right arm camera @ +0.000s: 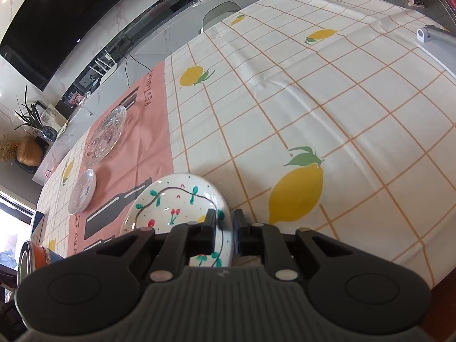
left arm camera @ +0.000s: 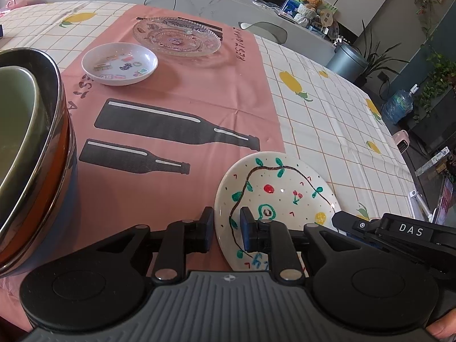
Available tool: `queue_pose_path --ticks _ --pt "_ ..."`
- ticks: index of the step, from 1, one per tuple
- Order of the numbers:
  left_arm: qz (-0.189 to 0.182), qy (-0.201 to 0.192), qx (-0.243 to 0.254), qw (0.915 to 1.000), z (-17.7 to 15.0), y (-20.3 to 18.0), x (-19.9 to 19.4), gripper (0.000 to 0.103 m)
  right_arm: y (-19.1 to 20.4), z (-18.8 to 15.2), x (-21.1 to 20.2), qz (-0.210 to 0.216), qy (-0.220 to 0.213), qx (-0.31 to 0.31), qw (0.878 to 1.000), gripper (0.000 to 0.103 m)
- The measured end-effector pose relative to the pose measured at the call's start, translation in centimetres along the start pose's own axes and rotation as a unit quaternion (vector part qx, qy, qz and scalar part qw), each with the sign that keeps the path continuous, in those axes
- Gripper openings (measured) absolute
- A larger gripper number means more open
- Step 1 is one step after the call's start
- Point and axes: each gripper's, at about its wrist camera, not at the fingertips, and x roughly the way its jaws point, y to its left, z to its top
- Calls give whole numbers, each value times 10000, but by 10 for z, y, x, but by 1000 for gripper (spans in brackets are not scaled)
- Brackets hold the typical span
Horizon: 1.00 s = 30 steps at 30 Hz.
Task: Organize plates and bowls
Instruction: 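Slide the painted plate toward the bowl stack with both tools, then open, then move both tools to the rim of the clear glass plate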
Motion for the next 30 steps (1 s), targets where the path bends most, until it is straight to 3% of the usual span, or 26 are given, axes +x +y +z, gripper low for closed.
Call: queue_pose_path --ticks 3,6,11,17,30 --pt "7 -4 -17 10000 1 0 -1 34 0 0 -3 58 -60 19 10000 23" --pt "9 -11 -28 10000 1 0 -4 40 5 1 -10 -60 -212 -131 9997 37" --pt "-42 -149 31 9999 9 -3 -17 46 21 4 -23 -115 -433 -519 9976 39" --pt "-286 -172 154 9993 30 -7 -39 50 46 11 -28 83 -405 -848 9955 45" --pt "-513 -184 441 9975 128 12 -84 53 125 42 -23 696 -393 -1530 9850 55"
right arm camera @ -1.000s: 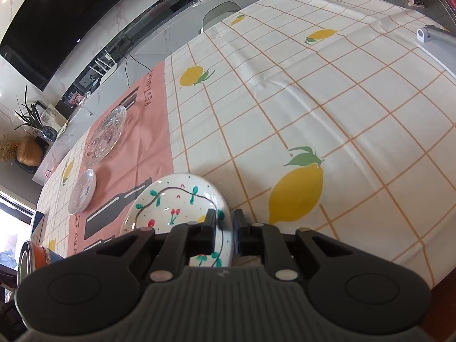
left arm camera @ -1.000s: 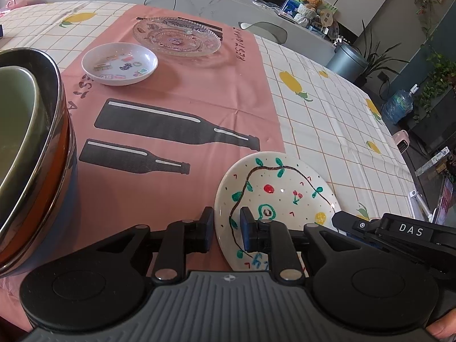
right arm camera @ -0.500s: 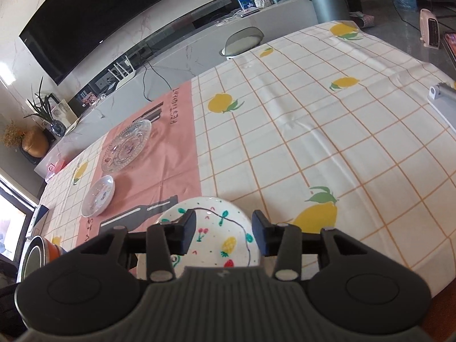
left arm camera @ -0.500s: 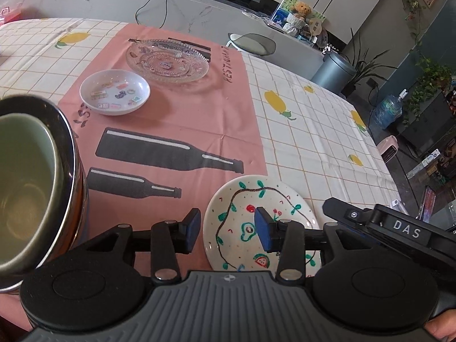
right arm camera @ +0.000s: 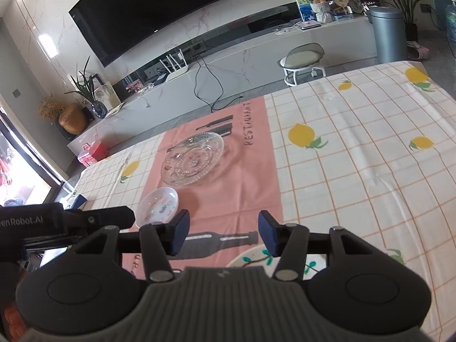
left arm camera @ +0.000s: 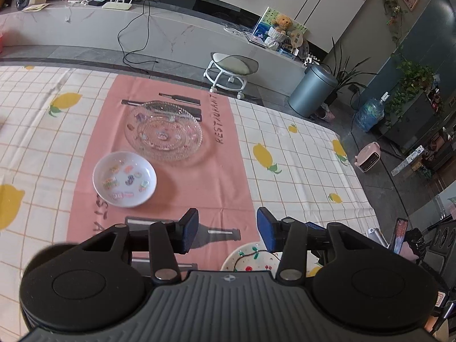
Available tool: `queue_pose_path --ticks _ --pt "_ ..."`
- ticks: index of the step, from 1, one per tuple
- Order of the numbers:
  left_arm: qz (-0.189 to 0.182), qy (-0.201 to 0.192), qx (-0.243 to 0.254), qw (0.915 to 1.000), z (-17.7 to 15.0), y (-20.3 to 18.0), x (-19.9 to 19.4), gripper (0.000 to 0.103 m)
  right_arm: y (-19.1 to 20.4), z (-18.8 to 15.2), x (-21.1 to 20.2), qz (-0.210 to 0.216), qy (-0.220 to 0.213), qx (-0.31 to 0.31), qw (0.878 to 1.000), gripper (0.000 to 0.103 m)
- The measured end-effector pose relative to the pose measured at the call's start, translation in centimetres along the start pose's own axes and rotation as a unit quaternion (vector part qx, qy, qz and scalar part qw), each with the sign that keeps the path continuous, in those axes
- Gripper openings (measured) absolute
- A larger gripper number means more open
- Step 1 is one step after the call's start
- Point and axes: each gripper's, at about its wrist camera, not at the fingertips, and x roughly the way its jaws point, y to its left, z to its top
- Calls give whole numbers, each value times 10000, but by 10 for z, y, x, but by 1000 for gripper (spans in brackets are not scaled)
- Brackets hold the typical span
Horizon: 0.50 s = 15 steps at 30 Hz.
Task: Organize plates and bowls
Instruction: 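Move both tools to the rim of the clear glass plate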
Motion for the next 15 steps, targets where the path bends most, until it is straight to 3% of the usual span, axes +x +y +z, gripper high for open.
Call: queue_pose_path --ticks 6,15 --pt "-49 183 261 9995 37 18 -2 57 26 22 18 147 19 -168 9997 59" --pt "30 473 145 9988 82 65 26 62 42 51 66 147 353 -99 9992 61"
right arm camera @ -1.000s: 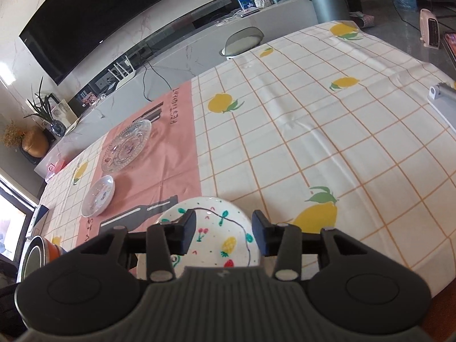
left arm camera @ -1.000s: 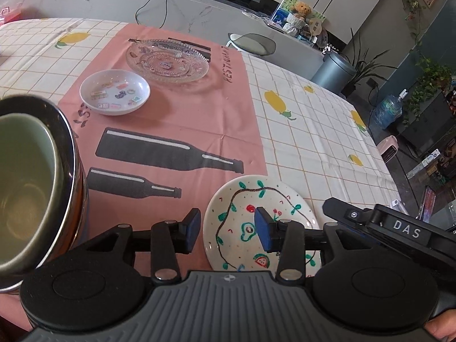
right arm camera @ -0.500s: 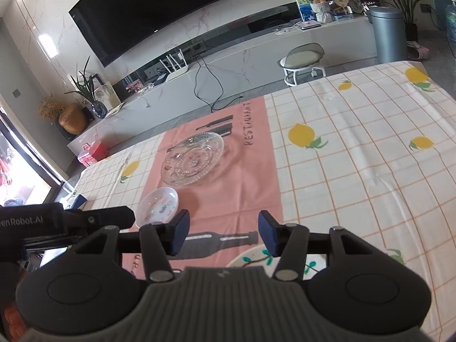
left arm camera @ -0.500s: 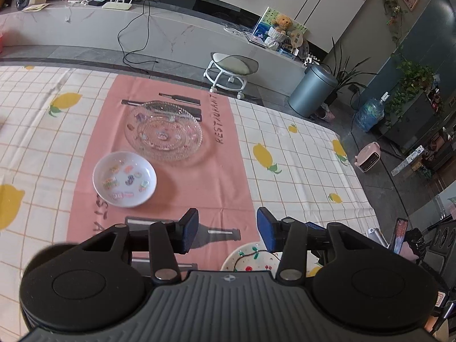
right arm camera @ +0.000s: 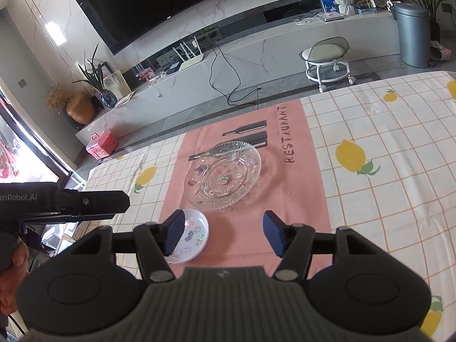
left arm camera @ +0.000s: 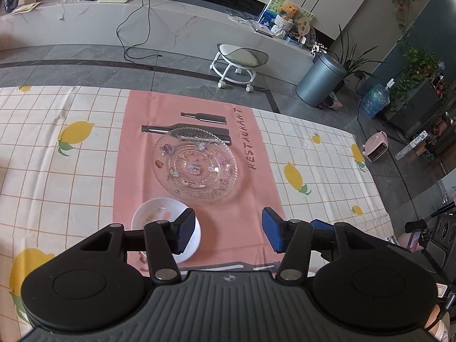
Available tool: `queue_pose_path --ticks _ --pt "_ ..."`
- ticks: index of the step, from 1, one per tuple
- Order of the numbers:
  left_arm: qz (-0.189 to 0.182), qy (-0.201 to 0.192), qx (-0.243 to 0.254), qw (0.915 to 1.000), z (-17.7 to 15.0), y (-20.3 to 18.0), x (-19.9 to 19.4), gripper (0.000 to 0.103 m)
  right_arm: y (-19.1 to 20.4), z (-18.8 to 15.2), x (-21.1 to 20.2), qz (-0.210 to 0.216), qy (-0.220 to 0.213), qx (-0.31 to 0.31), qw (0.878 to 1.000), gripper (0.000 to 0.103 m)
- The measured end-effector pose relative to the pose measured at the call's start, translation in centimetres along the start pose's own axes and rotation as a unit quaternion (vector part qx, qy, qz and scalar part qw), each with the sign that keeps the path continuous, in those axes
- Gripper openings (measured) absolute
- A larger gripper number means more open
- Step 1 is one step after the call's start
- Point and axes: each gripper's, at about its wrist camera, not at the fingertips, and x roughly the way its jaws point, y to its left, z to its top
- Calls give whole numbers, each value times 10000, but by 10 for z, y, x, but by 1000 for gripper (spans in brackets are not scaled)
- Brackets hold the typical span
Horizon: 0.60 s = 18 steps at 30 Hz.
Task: Organize plates and bowls
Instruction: 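Move both tools to the rim of the clear glass plate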
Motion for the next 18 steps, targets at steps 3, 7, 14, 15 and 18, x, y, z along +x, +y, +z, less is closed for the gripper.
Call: queue_pose_path --ticks 3,7,14,15,18 --pt "54 87 -85 9999 14 17 15 62 3 10 20 -69 109 43 9999 60" --pt "86 133 -162 9997 33 41 38 62 1 23 51 -116 280 195 9994 54" --pt "31 75 -334 9994 50 78 83 61 -27 33 109 -132 496 573 9970 48" --pt "-12 63 -403 9992 50 83 89 61 -32 35 115 -107 514 639 9966 46" --pt "-206 109 -761 9968 51 103 109 60 -46 37 131 4 575 875 9945 39"
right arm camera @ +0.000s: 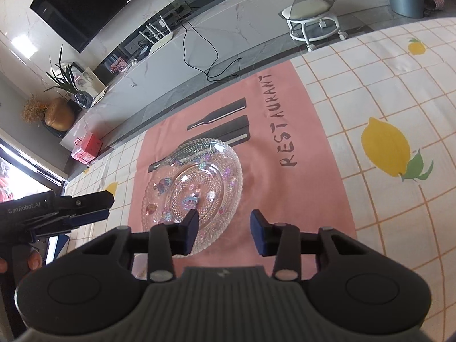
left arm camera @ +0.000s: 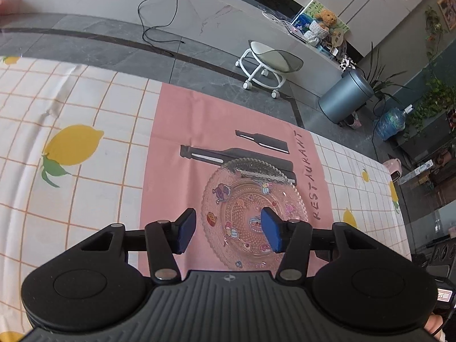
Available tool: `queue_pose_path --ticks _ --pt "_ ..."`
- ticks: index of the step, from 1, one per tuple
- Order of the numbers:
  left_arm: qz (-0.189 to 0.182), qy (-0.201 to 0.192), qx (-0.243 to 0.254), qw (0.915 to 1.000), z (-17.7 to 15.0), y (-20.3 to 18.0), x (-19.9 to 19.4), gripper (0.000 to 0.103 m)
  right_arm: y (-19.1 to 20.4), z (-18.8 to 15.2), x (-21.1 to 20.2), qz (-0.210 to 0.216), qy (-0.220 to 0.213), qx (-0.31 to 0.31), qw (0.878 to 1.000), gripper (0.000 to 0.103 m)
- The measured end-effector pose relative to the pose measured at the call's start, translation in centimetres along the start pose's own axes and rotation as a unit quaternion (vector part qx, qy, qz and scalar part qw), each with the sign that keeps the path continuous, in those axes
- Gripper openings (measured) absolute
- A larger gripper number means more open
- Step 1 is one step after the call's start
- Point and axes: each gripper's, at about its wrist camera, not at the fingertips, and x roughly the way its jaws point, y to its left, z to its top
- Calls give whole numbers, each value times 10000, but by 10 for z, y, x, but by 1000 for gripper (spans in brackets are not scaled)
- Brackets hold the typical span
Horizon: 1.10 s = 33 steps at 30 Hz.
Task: Organize plates and bowls
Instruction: 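Move both tools to the rim of the clear glass plate, then close both tools on the clear glass plate rim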
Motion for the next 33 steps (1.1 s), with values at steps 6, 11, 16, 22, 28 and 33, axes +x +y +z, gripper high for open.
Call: queue_pose_path --ticks 6,11,16,22,28,33 --pt "-187 15 -244 9995 -2 24 21 60 -20 12 17 174 1 390 9991 38" --pt "-363 -46 -422 9984 -2 37 28 59 -31 16 26 359 -33 644 9973 37" --pt "-536 -108 -476 9974 0 41 31 57 -30 17 32 513 -50 742 9959 31" --pt "-327 -63 -122 9994 -4 32 38 19 -27 13 39 670 -32 690 9954 20" --pt "-203 -132 4 9997 -6 25 39 11 -34 9 38 690 -36 823 9942 9" --pt "-83 -81 173 9998 -6 19 38 11 -35 7 36 577 -60 957 9937 4"
